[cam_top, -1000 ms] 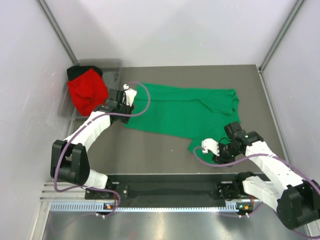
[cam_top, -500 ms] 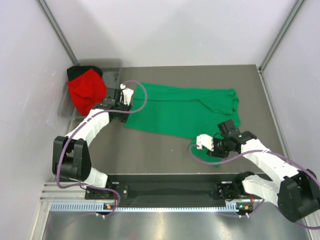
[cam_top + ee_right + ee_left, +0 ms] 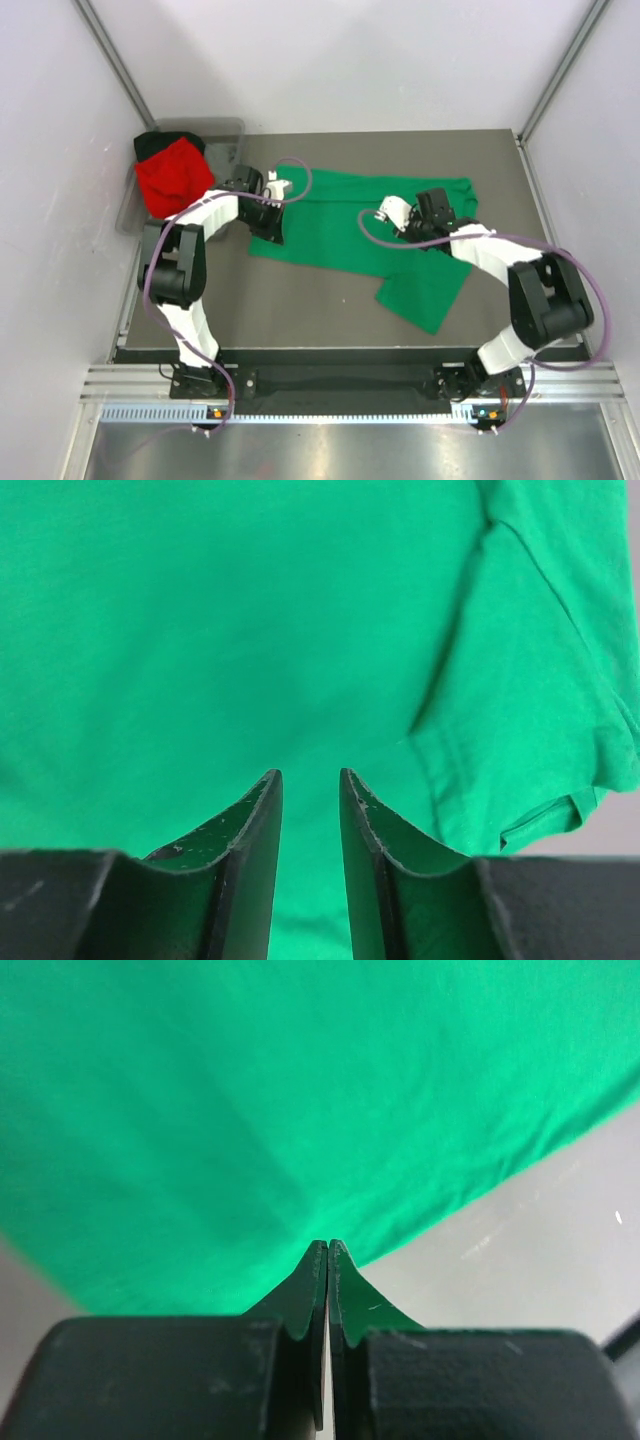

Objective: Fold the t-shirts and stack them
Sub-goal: Fold the tshirt

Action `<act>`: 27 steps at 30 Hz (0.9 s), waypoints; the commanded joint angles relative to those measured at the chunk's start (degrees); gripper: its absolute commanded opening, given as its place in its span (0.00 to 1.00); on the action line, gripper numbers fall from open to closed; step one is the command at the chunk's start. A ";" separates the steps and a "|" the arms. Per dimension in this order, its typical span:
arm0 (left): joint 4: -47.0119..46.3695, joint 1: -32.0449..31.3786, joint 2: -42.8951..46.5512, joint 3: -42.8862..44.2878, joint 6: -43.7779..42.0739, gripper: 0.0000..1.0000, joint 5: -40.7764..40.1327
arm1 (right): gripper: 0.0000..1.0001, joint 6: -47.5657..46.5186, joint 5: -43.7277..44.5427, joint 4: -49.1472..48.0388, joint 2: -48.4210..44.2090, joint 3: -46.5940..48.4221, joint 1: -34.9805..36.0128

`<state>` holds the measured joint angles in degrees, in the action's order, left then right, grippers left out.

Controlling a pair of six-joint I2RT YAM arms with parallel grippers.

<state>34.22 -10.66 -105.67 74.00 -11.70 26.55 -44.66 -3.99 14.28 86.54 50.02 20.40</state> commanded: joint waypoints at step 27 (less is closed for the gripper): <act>-3.28 0.02 -6.74 -4.39 -2.09 0.00 4.22 | 0.31 10.39 1.62 -8.92 11.19 12.21 -8.63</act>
<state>33.89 -10.59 -110.54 70.94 -12.53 32.73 -35.68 -0.58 8.23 102.08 62.92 11.73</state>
